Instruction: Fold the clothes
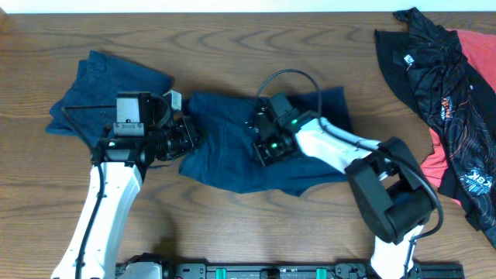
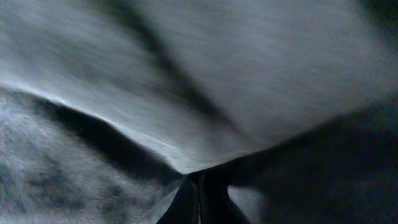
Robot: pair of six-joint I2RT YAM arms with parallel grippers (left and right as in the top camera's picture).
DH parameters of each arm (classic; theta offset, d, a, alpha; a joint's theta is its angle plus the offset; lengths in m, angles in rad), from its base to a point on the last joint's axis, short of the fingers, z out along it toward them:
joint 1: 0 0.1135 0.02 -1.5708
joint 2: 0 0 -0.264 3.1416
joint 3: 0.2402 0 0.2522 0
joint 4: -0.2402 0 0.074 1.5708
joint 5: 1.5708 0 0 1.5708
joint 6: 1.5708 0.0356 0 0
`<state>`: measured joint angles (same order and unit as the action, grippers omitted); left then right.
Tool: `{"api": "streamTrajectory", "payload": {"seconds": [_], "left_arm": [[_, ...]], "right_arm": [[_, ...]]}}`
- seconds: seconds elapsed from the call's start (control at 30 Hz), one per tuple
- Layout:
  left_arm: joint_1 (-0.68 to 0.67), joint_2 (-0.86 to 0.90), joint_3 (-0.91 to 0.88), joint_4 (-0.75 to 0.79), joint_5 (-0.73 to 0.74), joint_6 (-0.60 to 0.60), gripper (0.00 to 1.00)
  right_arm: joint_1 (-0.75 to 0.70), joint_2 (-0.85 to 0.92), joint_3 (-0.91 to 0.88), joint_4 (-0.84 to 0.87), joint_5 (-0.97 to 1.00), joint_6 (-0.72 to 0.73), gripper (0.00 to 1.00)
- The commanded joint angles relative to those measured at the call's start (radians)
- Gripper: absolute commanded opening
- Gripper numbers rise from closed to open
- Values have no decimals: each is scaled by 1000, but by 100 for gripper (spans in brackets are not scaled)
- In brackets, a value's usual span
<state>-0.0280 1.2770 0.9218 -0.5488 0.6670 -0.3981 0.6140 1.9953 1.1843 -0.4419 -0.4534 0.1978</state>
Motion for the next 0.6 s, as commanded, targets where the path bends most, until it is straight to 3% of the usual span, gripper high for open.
{"api": "streamTrajectory", "payload": {"seconds": [0.0,0.17,0.4,0.57], "left_arm": [[5,-47,64,25,32,-35,6],[5,-49,64,60,5,-42,6],[5,-49,64,79,-124,-41,6],[5,-49,64,138,-138,-61,6]], "right_arm": [[71,34,-1,64,-14,64,1],[111,0,24,109,24,83,1],[-7,-166,106,-151,384,77,2],[-144,-237,107,-288,450,-18,2]]}}
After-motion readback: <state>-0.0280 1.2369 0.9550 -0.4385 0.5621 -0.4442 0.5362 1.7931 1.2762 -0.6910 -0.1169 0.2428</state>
